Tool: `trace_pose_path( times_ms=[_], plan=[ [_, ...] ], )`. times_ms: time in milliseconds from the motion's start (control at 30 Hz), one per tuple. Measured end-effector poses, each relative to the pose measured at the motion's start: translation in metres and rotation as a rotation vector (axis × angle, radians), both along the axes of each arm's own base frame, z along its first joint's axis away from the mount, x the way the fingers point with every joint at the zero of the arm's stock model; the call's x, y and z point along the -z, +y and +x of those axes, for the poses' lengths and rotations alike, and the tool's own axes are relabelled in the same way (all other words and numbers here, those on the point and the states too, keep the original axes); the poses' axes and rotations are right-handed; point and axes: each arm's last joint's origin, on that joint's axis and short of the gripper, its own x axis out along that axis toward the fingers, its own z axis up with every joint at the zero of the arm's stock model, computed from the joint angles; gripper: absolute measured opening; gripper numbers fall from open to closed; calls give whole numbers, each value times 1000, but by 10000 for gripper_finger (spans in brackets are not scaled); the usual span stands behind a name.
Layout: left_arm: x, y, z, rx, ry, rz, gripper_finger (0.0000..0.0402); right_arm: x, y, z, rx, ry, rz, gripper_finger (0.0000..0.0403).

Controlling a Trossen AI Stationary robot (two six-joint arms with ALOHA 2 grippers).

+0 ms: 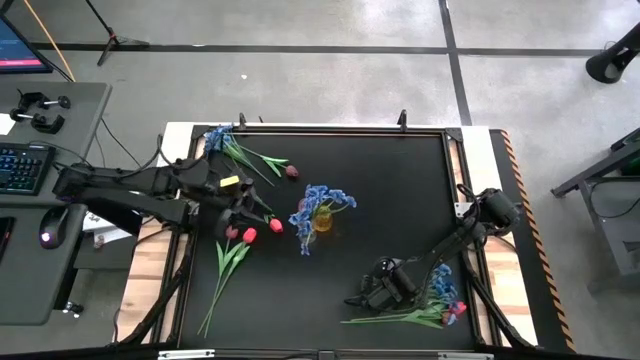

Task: Sort flowers into vase by color
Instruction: Put the bottom blue flower into the transparent vase

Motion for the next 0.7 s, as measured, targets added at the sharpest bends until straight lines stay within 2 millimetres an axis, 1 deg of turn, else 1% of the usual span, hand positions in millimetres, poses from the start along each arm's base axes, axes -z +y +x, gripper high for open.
trace_pose_path(
  times_ms=[67, 133, 200, 267, 367, 467, 567, 700],
  plan=[
    [-4, 1, 6, 8, -9, 38, 213, 0, -1, 1, 4, -1, 2, 250],
    [-14, 2, 11, 30, -39, 94, 213, 0, -2, 3, 12, -3, 8, 250],
    [-24, 3, 16, 55, -71, 171, 213, 0, -4, 4, 18, -4, 8, 250],
    [-30, 4, 23, 74, -72, 252, 213, 0, -6, 5, 22, -4, 8, 250],
    [-32, 8, 33, 90, -52, 352, 213, 0, -7, 6, 22, -2, 13, 250],
    [-29, 10, 42, 105, -12, 400, 213, 0, -6, 6, 15, -3, 21, 250],
    [-24, 12, 44, 117, 49, 418, 213, 0, -7, 5, 6, 4, 16, 250],
    [-26, 15, 41, 110, 80, 421, 213, 0, -12, 4, 13, 43, -8, 241]
  ],
)
